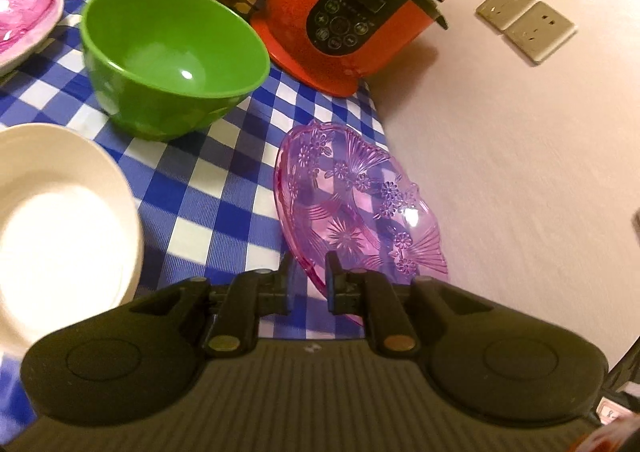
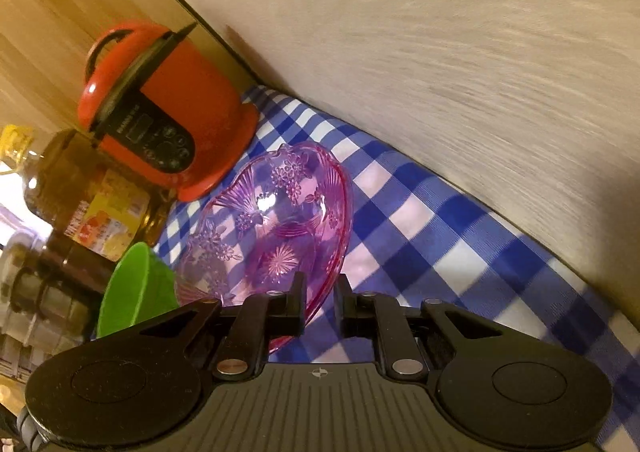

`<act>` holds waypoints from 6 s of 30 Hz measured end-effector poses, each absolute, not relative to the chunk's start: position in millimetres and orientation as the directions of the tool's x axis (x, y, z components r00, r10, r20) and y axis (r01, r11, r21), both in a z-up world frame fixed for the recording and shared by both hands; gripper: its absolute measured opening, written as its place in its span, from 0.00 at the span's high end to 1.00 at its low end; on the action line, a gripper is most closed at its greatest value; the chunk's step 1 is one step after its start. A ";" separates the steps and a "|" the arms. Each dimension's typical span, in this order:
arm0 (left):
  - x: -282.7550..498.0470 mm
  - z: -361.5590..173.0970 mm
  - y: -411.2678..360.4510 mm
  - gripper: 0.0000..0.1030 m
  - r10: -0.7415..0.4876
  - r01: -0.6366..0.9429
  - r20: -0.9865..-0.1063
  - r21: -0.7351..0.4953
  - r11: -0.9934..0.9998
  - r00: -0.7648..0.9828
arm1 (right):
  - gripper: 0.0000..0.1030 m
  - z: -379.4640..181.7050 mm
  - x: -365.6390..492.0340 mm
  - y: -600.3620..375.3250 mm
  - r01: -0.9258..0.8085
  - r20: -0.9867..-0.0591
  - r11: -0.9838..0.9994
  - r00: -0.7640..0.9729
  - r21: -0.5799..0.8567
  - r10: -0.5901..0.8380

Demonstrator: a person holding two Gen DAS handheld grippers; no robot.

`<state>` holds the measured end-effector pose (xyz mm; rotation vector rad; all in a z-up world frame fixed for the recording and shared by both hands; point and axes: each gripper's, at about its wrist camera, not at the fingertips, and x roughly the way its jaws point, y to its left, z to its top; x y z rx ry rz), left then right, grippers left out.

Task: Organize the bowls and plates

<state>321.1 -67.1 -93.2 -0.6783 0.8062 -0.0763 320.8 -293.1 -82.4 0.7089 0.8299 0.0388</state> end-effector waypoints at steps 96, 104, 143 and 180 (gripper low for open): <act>255.5 -77.0 252.5 0.88 0.088 -0.560 -0.659 -0.552 0.618 0.747 | 0.86 -75.8 373.1 49.5 -0.257 -0.623 0.754 0.437 0.604 0.649; 257.7 -81.2 255.4 0.88 0.086 -0.572 -0.672 -0.548 0.610 0.736 | 0.85 -80.5 376.5 51.3 -0.251 -0.640 0.758 0.415 0.603 0.646; 246.1 -55.4 260.5 0.79 0.150 -0.576 -0.656 -0.503 0.644 0.740 | 0.60 -70.6 370.0 48.1 -0.236 -0.611 0.716 0.389 0.658 0.690; 168.7 -14.2 167.3 0.74 0.064 -0.367 -0.650 -0.342 0.865 0.757 | 0.60 -17.9 257.2 -55.0 -0.357 -0.555 0.815 0.602 0.457 0.574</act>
